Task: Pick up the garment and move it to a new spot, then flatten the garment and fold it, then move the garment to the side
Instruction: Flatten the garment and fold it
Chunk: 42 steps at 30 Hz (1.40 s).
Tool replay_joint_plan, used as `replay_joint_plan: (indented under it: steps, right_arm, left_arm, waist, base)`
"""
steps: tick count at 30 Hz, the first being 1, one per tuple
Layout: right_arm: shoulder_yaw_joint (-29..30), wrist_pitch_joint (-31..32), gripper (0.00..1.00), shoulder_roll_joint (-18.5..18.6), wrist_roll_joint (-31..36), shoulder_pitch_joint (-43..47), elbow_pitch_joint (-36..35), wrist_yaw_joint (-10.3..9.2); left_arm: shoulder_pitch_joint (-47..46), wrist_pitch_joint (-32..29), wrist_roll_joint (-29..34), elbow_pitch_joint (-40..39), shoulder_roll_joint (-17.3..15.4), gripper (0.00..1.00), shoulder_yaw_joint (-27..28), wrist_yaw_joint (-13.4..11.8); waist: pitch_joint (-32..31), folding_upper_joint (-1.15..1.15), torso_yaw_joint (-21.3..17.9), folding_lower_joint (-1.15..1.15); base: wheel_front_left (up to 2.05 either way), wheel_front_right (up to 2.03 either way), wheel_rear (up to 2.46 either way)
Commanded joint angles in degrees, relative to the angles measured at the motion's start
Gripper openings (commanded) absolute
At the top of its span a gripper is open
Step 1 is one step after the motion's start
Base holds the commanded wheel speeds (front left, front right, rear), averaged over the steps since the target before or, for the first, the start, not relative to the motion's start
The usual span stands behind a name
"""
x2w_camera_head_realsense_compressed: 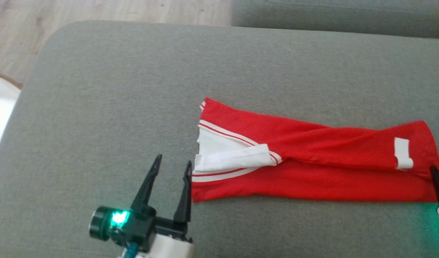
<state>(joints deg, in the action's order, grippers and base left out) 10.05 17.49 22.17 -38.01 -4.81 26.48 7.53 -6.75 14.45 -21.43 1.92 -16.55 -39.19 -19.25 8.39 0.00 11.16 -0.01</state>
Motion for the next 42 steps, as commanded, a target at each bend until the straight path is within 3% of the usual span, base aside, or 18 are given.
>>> replay_joint_plan:
  steps: [1, 4, 5, 6, 7, 8, 14, 22, 27, 29, 35, 42]
  right_arm:
    - [0.5, 0.59, 1.0, 1.39, 2.34, -2.32, 0.08, -0.04]
    - [1.77, 2.1, 1.0, 0.55, 5.74, -3.53, 3.17, -0.04]
    - [1.96, 2.81, 0.93, 0.2, 6.31, -3.82, 3.97, -0.04]
    - [2.15, 3.81, 0.58, -0.15, 6.72, -4.01, 4.76, -0.04]
    - [2.29, 4.75, 0.35, -0.46, 7.01, -4.17, 5.3, -0.04]
    - [2.29, 5.48, 0.0, -0.7, 7.13, -4.31, 5.5, -0.04]
    - [3.91, 5.47, 0.0, -0.07, 7.5, -4.28, 4.85, -0.04]
    - [7.25, 5.4, 0.0, 5.2, 6.97, -1.42, 1.7, -0.04]
    - [7.08, 6.41, 0.0, 6.07, 3.9, -2.21, -4.46, -0.04]
    - [5.96, 6.85, 0.0, 4.74, 1.68, -2.75, -8.71, -0.04]
    - [1.36, 10.31, 0.0, -3.94, -5.96, -3.64, -22.12, -0.04]
    - [-6.02, 12.7, 0.0, -14.42, -7.97, -4.84, -27.45, -0.04]
  left_arm:
    - [-0.44, 0.54, 2.28, -2.37, 0.5, 1.0, 2.78, -0.31]
    - [1.47, 0.54, 5.45, -3.01, 2.21, 1.0, 3.42, 0.02]
    - [1.97, 0.54, 6.05, -3.06, 2.72, 1.0, 3.7, 0.28]
    - [2.38, 0.54, 6.62, -3.06, 3.23, 1.0, 4.13, 0.42]
    - [2.73, 0.54, 7.07, -3.09, 3.72, 1.0, 4.59, 0.64]
    - [3.01, 0.54, 7.51, -3.07, 4.12, 1.0, 4.96, 0.96]
    - [4.39, 0.54, 10.66, -3.17, 5.32, 1.0, 7.53, 1.99]
    - [6.66, 0.54, 12.6, -3.35, 6.11, 1.0, 10.66, 3.25]
    - [7.44, 0.54, 13.31, -3.09, 6.73, 1.0, 11.78, 4.63]
    - [7.72, 0.54, 13.57, -3.0, 6.93, 1.0, 12.16, 5.15]
    - [8.45, 0.54, 13.85, -2.63, 7.71, 1.0, 13.03, 6.94]
    - [8.69, 0.54, 14.34, -1.56, 8.83, 1.0, 13.39, 8.91]
  waist:
    - [-0.51, 0.0, 1.48, 0.01]
    - [-0.83, 0.0, 2.77, 0.01]
    - [-0.94, 0.0, 3.15, 0.01]
    - [-1.04, 0.0, 3.46, 0.01]
    - [-1.12, 0.0, 3.68, 0.01]
    - [-1.22, 0.0, 3.86, 0.01]
    - [-2.24, 0.0, 3.34, 0.01]
    - [-3.81, 0.0, 0.0, 0.01]
    - [-4.78, 0.0, -1.73, 0.01]
    - [-5.13, 0.0, -2.21, 0.01]
    - [-6.07, 0.0, -2.67, 0.01]
    - [-7.02, 0.0, -0.92, 0.01]
  base:
    - [0.0, 0.0, 0.0]
    - [0.0, 0.0, 0.0]
    - [0.0, 0.0, 0.0]
    - [0.0, 0.0, 0.0]
    - [0.0, 0.0, 0.0]
    - [0.0, 0.0, 0.0]
    - [0.0, 0.0, 0.0]
    - [0.0, 0.0, 0.0]
    - [0.0, 0.0, 0.0]
    - [0.0, 0.0, 0.0]
    - [0.0, 0.0, 0.0]
    - [0.0, 0.0, 0.0]
